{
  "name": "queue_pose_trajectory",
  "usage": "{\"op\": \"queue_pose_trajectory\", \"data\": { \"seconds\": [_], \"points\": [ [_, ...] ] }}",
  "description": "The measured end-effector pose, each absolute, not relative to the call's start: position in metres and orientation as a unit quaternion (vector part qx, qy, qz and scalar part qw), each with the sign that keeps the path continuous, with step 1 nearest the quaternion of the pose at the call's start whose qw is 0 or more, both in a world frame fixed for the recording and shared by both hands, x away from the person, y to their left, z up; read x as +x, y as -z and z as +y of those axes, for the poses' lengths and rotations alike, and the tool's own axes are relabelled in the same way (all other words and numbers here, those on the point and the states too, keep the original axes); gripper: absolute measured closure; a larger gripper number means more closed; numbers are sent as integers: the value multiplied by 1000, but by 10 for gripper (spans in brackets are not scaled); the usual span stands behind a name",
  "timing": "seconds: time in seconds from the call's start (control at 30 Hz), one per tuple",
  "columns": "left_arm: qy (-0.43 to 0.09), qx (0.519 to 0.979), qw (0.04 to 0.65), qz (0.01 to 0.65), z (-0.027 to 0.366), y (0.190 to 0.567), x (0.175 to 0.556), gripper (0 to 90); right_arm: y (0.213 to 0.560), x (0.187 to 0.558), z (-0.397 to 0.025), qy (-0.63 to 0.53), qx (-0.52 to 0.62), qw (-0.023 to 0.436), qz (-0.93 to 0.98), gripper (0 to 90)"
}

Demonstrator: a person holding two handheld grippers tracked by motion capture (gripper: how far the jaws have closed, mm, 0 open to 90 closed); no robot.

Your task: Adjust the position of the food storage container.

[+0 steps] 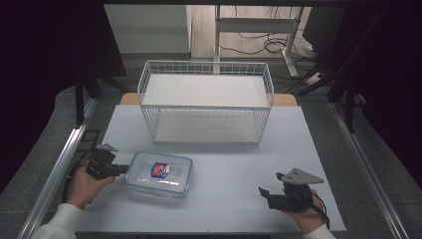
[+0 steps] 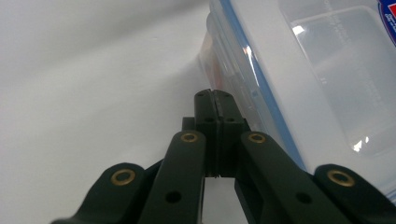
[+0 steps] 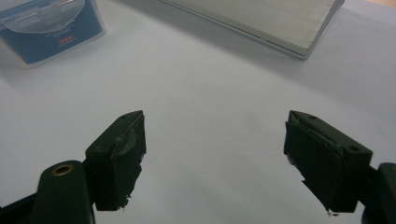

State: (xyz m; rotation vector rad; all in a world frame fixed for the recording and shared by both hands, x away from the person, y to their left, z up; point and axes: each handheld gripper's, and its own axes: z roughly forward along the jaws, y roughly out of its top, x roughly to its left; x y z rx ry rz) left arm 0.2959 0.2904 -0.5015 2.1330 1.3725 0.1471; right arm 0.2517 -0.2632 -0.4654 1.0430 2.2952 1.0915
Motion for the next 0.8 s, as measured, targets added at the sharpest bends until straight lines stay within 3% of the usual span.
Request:
{"op": "queue_pose_trajectory", "data": {
  "seconds": [0.8],
  "points": [
    [-19, 816, 318, 481, 233, 505, 284, 900, 466, 252, -264, -387, 375, 196, 819, 210]
  ]
}}
